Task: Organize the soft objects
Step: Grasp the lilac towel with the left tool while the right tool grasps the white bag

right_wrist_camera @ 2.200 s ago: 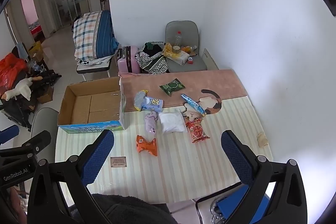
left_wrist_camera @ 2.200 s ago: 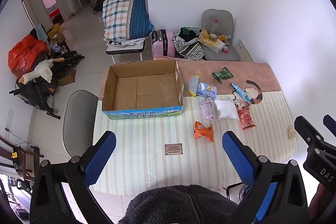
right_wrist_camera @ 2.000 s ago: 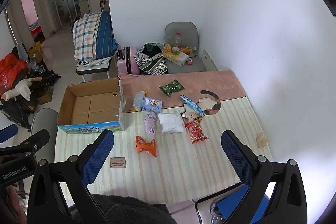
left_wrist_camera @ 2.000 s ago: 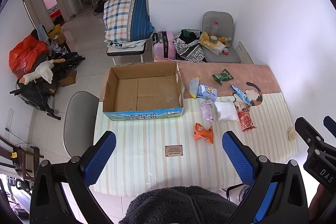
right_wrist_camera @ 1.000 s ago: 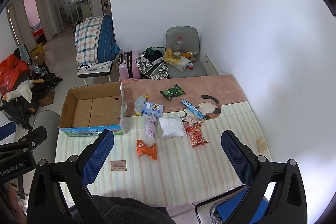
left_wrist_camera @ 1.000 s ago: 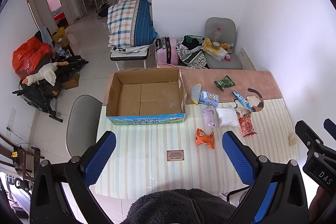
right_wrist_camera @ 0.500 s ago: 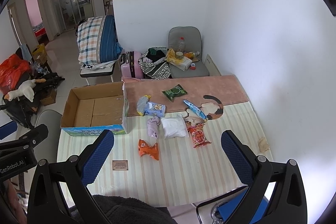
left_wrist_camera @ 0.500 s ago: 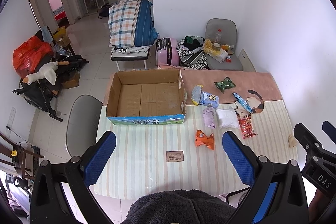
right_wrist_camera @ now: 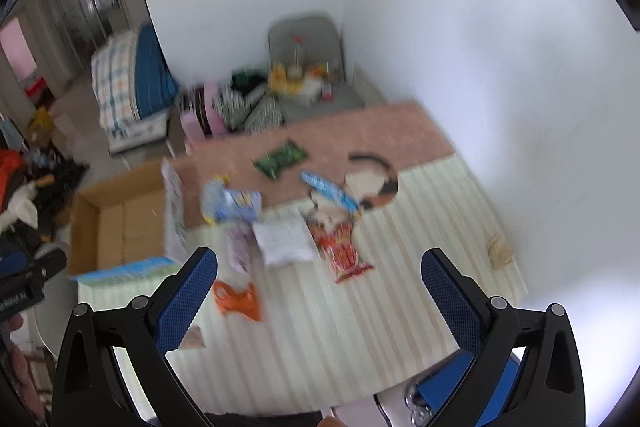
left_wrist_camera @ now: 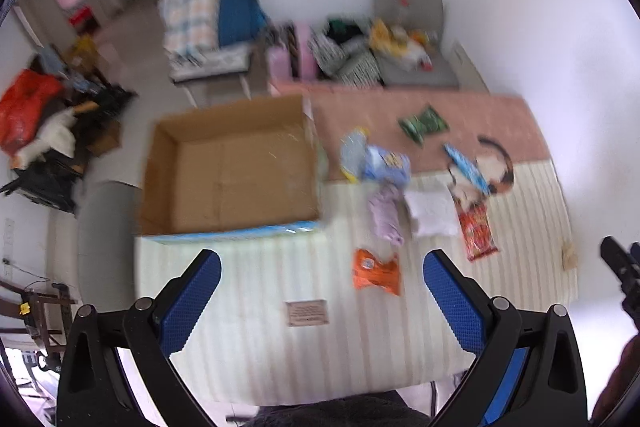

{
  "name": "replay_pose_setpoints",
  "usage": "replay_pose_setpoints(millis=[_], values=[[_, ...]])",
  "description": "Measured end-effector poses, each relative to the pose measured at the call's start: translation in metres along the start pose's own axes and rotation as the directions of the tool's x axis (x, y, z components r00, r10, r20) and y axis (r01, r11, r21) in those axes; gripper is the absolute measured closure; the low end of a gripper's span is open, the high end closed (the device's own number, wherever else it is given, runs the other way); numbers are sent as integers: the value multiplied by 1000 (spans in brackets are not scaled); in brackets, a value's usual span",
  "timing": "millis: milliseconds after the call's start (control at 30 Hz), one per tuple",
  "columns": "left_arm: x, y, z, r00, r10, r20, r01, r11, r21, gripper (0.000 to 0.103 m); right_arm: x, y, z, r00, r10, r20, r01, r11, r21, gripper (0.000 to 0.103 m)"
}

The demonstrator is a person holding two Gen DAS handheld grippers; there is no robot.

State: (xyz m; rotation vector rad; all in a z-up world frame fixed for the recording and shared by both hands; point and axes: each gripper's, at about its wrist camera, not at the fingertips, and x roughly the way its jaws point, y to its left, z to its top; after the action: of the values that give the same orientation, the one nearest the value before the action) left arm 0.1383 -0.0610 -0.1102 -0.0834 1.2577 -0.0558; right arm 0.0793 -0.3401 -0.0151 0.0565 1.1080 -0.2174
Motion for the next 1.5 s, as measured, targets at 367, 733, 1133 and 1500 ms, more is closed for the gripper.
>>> replay_pose_setpoints(millis=[367, 733, 1133, 1500], values=[[212, -51, 37, 943, 19, -331, -8, 999, 34, 0, 254, 0, 9, 922, 93, -375, -114, 993, -35, 0], [281, -32, 61, 911, 77, -405, -92, 996, -19, 0, 396, 69, 2, 821, 75, -567, -157, 983, -96, 0], [304, -70, 68, 891, 20, -454, -11, 1000, 22, 14, 409, 19, -17, 783, 90, -615, -129, 991, -19, 2], [374, -87, 50, 787, 36, -616, -3, 998, 55, 64, 411, 6, -19, 747, 95, -658, -133, 991, -7, 0]])
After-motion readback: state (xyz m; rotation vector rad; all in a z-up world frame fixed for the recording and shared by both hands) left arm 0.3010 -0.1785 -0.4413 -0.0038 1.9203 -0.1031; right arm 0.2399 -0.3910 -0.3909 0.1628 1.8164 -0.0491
